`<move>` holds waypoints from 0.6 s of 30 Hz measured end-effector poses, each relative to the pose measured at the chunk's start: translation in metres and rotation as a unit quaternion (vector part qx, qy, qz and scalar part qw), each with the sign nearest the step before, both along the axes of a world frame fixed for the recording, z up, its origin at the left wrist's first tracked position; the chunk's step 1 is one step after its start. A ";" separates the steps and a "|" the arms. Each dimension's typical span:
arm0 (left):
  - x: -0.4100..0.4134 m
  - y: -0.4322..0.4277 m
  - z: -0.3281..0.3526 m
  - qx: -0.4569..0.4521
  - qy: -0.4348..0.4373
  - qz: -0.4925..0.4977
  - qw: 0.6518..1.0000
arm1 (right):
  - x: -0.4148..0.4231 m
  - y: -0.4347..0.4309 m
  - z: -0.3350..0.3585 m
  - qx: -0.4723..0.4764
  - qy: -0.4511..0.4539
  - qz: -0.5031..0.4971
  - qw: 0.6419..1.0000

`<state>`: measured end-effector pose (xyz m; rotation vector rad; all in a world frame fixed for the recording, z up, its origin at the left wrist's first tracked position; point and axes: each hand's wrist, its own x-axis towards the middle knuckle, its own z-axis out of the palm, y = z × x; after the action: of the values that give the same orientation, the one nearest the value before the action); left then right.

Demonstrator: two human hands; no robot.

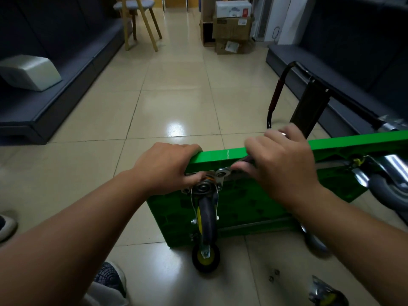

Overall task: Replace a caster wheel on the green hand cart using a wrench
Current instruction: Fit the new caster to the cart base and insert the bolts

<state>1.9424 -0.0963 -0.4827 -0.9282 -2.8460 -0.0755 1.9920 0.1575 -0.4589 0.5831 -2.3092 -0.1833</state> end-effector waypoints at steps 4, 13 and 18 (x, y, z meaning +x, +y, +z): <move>-0.001 0.000 0.001 0.010 0.003 -0.010 1.000 | -0.005 -0.012 0.024 0.140 0.001 0.026 0.990; 0.001 -0.007 0.002 0.046 -0.057 -0.067 0.995 | 0.038 -0.012 -0.084 -0.672 -0.187 -0.016 0.716; 0.000 -0.007 0.002 0.052 -0.061 -0.066 0.995 | 0.038 -0.056 -0.136 -0.758 -0.181 -0.015 0.626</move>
<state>1.9425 -0.1033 -0.4810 -1.1237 -2.8533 -0.3011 2.0301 0.1015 -0.5952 -0.3757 -1.8813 1.8420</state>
